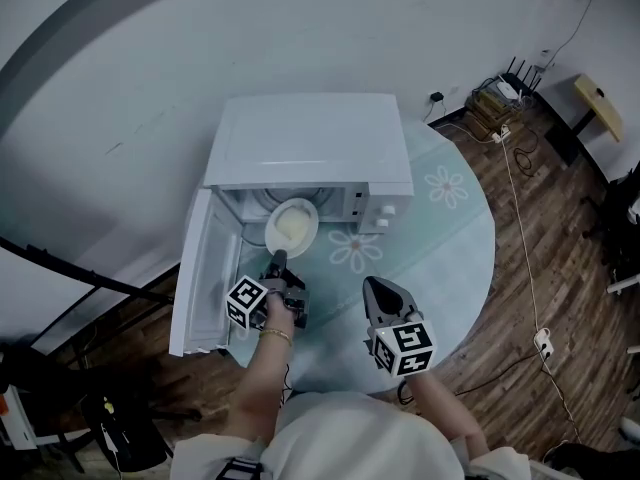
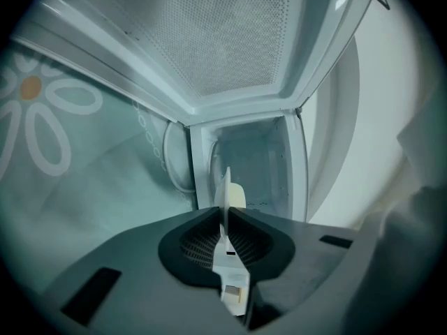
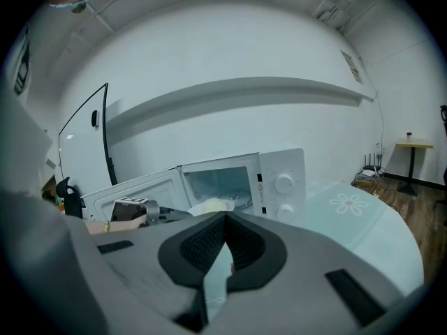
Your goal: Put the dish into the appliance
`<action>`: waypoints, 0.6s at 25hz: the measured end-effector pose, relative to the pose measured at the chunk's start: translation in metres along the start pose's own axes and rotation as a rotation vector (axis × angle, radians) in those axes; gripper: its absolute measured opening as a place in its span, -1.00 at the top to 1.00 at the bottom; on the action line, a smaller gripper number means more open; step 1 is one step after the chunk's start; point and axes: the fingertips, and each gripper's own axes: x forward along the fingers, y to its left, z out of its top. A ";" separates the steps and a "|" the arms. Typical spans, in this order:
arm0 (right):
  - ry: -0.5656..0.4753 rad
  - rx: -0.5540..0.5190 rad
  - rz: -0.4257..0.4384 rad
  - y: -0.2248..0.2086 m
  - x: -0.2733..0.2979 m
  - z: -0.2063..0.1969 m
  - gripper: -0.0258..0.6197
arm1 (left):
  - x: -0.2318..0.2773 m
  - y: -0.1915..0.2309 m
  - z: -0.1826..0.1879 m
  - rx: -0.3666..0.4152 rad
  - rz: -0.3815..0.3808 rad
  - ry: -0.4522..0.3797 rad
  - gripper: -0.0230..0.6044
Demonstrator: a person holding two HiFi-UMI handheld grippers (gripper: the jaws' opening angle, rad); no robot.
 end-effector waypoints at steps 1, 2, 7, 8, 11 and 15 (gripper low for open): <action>0.003 0.000 0.002 0.000 0.002 -0.001 0.91 | 0.004 0.001 0.001 -0.002 0.003 -0.002 0.80; 0.007 0.000 0.004 -0.001 0.004 -0.001 0.91 | 0.007 0.001 0.003 -0.005 0.005 -0.005 0.80; 0.020 0.005 0.009 -0.002 0.012 -0.005 0.91 | 0.024 0.003 0.013 -0.004 0.011 -0.017 0.80; 0.022 0.006 0.010 -0.002 0.014 -0.006 0.91 | 0.026 0.004 0.014 -0.005 0.013 -0.019 0.80; 0.027 0.010 0.011 -0.002 0.017 -0.007 0.91 | 0.033 0.008 0.018 -0.018 0.021 -0.027 0.79; 0.036 0.012 0.014 -0.003 0.022 -0.010 0.90 | 0.042 0.011 0.022 -0.030 0.023 -0.033 0.80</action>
